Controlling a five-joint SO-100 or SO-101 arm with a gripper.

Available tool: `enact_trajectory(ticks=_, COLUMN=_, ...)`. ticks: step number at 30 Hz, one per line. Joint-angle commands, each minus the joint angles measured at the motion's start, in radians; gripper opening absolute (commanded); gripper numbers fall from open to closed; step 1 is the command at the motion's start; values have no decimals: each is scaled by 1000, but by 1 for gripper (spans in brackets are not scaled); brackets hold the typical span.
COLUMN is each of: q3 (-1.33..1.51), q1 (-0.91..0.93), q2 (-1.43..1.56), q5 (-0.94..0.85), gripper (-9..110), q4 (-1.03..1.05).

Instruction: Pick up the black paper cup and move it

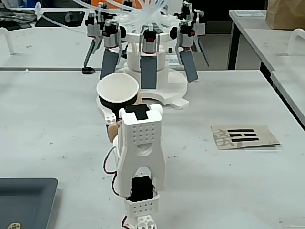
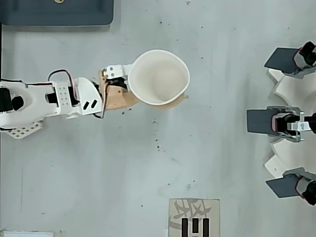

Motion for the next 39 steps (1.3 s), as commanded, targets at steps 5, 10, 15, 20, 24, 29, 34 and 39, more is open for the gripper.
enact_trajectory(ticks=5, q3=80, q1=55, q2=138, q5=11, gripper=3, q4=-26)
enact_trajectory(ticks=10, q3=141, q1=84, q2=192, q5=14, gripper=3, q4=-21)
enact_trajectory(ticks=15, q3=176, q1=129, q2=224, q5=17, gripper=3, q4=-9)
enact_trajectory(ticks=20, q3=195, q1=181, q2=236, q5=44, gripper=4, q4=6)
enact_trajectory(ticks=24, q3=175, q1=215, q2=252, q5=63, gripper=5, q4=63)
enact_trajectory(ticks=29, q3=110, q1=224, q2=259, q5=75, gripper=5, q4=166)
enact_trajectory(ticks=34, q3=8, q1=233, q2=252, q5=77, gripper=5, q4=293)
enact_trajectory(ticks=39, q3=-123, q1=259, q2=206, q5=61, gripper=6, q4=379)
